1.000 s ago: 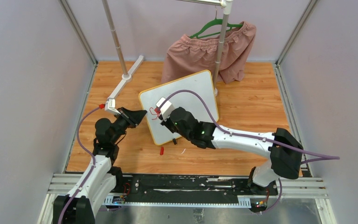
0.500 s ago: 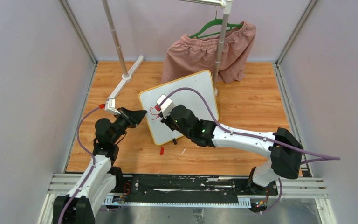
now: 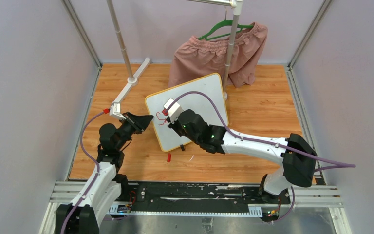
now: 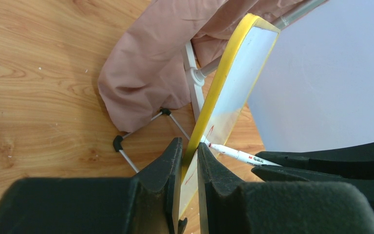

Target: Write a sentence on the whiteboard

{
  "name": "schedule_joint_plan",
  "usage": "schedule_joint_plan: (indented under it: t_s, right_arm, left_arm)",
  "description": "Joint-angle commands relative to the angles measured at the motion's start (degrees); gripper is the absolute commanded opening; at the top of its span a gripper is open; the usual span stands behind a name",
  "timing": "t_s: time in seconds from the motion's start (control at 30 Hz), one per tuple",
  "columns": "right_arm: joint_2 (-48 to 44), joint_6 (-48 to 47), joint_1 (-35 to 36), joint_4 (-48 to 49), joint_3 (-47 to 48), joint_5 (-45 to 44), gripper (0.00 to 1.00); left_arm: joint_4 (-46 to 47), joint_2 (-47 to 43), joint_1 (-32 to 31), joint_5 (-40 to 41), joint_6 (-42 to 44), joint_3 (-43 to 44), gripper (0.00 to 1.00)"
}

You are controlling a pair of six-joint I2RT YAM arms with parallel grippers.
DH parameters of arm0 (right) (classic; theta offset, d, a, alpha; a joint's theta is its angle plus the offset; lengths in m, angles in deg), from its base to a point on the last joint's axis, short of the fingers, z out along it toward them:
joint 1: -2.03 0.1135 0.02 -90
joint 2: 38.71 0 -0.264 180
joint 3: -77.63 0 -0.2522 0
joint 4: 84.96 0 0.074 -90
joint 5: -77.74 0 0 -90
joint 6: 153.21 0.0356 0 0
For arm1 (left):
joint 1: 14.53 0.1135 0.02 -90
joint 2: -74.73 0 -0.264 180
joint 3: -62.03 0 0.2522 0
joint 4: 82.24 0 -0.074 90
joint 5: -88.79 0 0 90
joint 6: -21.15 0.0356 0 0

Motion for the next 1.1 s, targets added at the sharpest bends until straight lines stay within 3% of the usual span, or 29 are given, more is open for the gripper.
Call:
schedule_joint_plan:
  t_s: [0.0,1.07]
  right_arm:
    - [-1.1,-0.2,-1.4,0.0,-1.0,-2.4,0.00]
    - [-2.5,1.6,-1.3,-0.1,-3.6,-0.7,0.00]
  left_arm:
    - [1.1,-0.4,0.1,-1.3,-0.1,-0.3,0.00]
    - [1.1,-0.4,0.2,-1.4,-0.1,-0.4,0.00]
